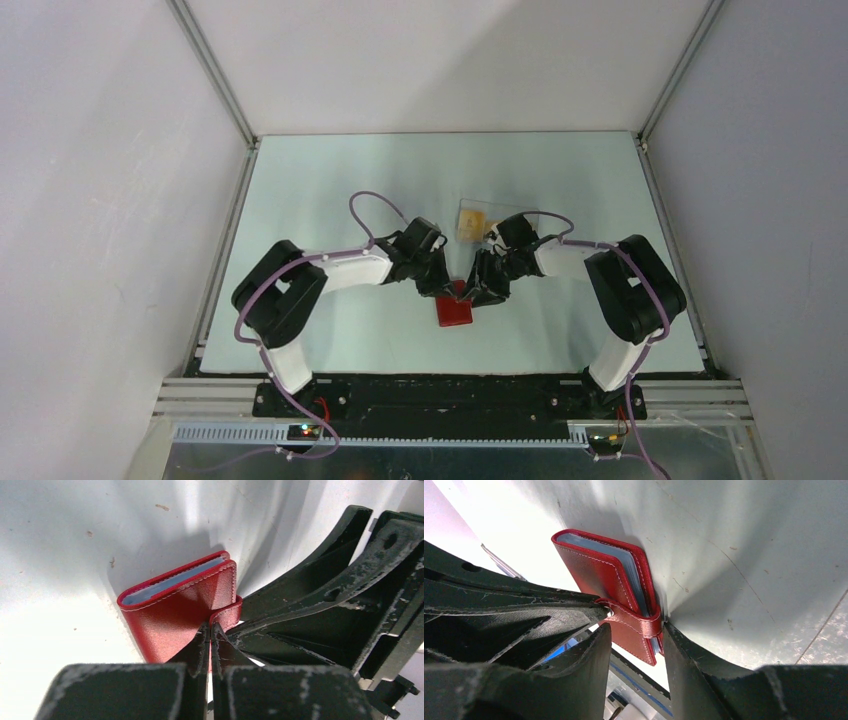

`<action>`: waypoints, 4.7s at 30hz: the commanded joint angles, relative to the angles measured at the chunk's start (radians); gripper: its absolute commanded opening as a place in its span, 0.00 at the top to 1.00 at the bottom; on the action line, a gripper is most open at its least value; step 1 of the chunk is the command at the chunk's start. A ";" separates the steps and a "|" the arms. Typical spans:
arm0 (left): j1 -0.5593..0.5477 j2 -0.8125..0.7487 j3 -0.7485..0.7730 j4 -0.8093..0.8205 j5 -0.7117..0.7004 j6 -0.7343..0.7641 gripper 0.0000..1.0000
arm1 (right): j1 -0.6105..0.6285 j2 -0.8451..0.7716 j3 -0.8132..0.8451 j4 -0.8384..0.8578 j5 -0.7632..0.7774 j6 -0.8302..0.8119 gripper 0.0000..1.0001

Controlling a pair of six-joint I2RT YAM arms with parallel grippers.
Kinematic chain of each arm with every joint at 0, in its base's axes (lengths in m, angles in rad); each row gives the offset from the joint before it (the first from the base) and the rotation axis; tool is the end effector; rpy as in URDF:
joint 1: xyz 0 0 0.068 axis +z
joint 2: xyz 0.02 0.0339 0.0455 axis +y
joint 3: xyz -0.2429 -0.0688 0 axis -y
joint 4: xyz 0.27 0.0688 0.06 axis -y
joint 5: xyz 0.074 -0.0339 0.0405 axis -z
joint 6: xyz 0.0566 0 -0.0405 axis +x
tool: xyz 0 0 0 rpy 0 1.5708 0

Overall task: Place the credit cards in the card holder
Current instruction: Close the card holder at the center of the board.

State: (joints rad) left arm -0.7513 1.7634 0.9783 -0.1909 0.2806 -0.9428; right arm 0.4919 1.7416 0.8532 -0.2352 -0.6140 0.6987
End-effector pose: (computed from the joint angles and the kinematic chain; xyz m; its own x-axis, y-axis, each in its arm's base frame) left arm 0.2610 -0.2653 0.0971 -0.9781 -0.1504 -0.1436 -0.0378 0.8078 -0.5882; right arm 0.2756 0.1847 0.0727 -0.9981 0.0616 0.0030 0.0475 0.7354 0.6759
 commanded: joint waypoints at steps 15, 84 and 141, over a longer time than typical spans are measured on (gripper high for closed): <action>-0.042 0.018 -0.001 -0.012 -0.064 -0.016 1.00 | 0.044 0.055 0.078 -0.086 0.129 -0.018 0.58; -0.097 0.014 0.140 -0.276 -0.244 0.113 0.89 | 0.134 0.169 0.132 -0.126 0.227 0.002 0.66; 0.040 -0.100 -0.121 -0.113 -0.206 0.034 0.39 | 0.151 0.216 0.173 -0.150 0.209 -0.019 0.67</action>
State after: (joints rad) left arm -0.7242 1.6424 0.8875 -0.3840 0.1581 -0.8913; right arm 0.6220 1.8797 1.0534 -0.3592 -0.5331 0.7223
